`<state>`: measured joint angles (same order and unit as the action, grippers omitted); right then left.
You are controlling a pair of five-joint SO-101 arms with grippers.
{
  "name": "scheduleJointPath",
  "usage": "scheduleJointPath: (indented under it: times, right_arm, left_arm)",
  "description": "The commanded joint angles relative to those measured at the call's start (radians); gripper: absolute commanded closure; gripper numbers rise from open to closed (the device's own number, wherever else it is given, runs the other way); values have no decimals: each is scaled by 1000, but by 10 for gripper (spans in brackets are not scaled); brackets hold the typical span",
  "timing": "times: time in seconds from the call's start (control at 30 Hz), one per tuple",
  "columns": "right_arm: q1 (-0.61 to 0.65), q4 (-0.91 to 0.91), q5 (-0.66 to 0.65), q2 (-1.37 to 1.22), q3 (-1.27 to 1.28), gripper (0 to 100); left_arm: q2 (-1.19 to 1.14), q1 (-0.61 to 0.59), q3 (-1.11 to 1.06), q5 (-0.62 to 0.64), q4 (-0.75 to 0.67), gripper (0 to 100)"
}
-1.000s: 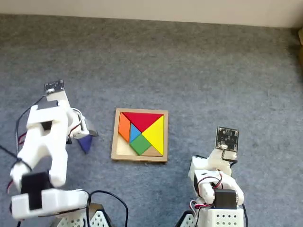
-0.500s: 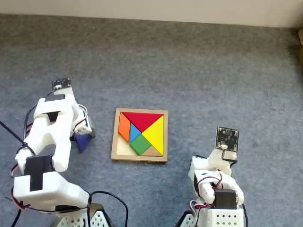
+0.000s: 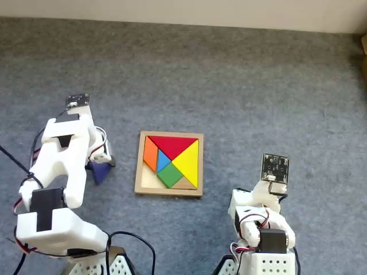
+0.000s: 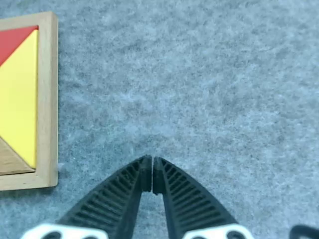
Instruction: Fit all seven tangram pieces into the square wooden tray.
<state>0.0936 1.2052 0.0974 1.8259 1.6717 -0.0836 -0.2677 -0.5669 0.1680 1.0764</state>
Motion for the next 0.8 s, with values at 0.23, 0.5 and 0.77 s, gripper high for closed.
scheduleJointPath:
  times: [0.23,0.5,0.77]
  right_arm:
    - [-10,4,8,12,119,974]
    - [-10,4,8,12,119,974]
    - [-10,4,8,12,119,974]
  left_arm:
    - [12,71,36,-74,-8,857]
    - [13,73,35,-77,-6,859]
    - [24,105,18,-126,-6,859]
